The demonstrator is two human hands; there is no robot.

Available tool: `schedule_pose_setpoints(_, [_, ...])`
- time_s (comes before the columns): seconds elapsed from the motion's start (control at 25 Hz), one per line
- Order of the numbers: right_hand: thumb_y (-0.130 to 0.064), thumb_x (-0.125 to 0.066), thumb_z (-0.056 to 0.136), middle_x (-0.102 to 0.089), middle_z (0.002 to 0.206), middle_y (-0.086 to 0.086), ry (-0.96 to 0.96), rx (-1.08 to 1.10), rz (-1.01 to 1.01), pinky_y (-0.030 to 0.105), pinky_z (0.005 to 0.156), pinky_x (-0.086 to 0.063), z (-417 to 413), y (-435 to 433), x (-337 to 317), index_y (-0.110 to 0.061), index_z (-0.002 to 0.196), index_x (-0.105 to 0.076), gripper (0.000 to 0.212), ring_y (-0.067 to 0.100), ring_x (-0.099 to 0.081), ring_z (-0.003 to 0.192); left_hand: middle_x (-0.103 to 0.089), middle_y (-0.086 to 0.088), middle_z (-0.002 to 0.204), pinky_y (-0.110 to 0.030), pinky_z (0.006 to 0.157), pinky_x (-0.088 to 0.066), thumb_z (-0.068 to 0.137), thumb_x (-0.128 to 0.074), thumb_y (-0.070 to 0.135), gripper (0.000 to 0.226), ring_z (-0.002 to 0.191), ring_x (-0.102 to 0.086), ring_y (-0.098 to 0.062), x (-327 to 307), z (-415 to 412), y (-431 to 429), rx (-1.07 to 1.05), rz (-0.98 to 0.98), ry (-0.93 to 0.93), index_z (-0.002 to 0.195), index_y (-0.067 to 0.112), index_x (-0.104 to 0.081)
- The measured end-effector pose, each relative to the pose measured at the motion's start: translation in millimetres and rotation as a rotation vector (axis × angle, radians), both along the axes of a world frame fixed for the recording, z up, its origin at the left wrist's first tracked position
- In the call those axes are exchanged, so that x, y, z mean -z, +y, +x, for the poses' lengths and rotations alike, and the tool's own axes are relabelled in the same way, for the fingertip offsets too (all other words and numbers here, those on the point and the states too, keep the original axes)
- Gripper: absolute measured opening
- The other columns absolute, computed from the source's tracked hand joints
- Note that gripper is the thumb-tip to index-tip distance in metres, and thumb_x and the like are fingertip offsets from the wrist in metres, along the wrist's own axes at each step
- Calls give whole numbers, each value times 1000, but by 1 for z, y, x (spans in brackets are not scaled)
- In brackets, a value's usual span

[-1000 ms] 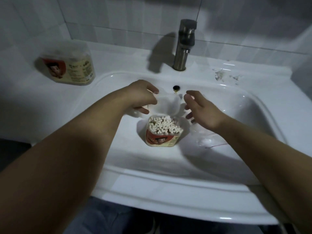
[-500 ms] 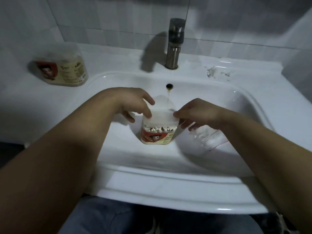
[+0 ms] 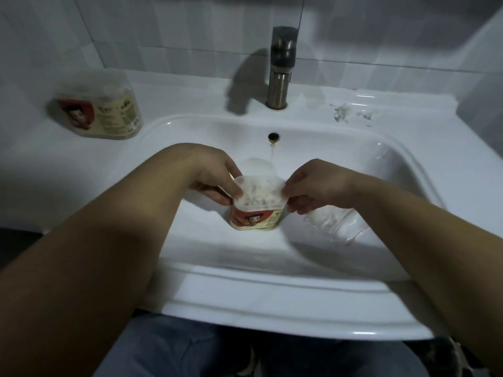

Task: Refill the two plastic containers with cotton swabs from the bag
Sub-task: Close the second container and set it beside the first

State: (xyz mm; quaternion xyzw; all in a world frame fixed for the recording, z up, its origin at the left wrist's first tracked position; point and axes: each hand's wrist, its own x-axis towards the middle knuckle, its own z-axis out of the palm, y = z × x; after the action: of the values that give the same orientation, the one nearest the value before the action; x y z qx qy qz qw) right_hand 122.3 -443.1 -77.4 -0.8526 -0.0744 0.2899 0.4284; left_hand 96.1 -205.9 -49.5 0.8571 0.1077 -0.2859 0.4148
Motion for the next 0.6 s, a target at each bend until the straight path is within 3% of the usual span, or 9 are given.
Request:
schedule_pose_setpoints(0.16, [-20, -72, 91, -71, 116, -1, -43, -130, 0, 41, 85, -62, -4, 3, 5, -22, 133, -58, 45, 21, -74, 97, -79, -13, 91, -37, 82, -64, 89, -78, 9, 32, 80, -77, -21, 5, -1, 4, 8, -21, -13, 117, 19, -70])
schedule_pose_setpoints(0.32, [-21, -92, 69, -62, 116, -13, -199, -246, -71, 39, 76, -63, -7, 7, 9, -30, 133, -54, 75, 12, -69, 98, -79, -12, 94, -37, 69, -64, 94, -72, 17, 28, 82, -78, -25, 3, -3, 2, 36, -10, -32, 121, 24, -68])
schedule_pose_setpoints(0.4, [-17, -92, 65, -61, 111, -14, -260, -232, -74, 32, 70, -63, -6, 8, 7, -29, 127, -56, 72, 10, -67, 98, -80, -8, 91, -37, 66, -64, 97, -67, 18, 24, 80, -78, -25, -1, -5, 1, 37, 2, -59, 118, 27, -69])
schedule_pose_setpoints(0.6, [-9, -84, 74, -62, 117, -3, -273, -66, 138, 44, 77, -63, 0, 0, -6, -25, 124, -55, 60, 19, -69, 101, -75, 4, 106, -40, 75, -60, 98, -63, 36, 23, 89, -73, -20, -10, -5, 2, -43, -87, -198, 119, 39, -68])
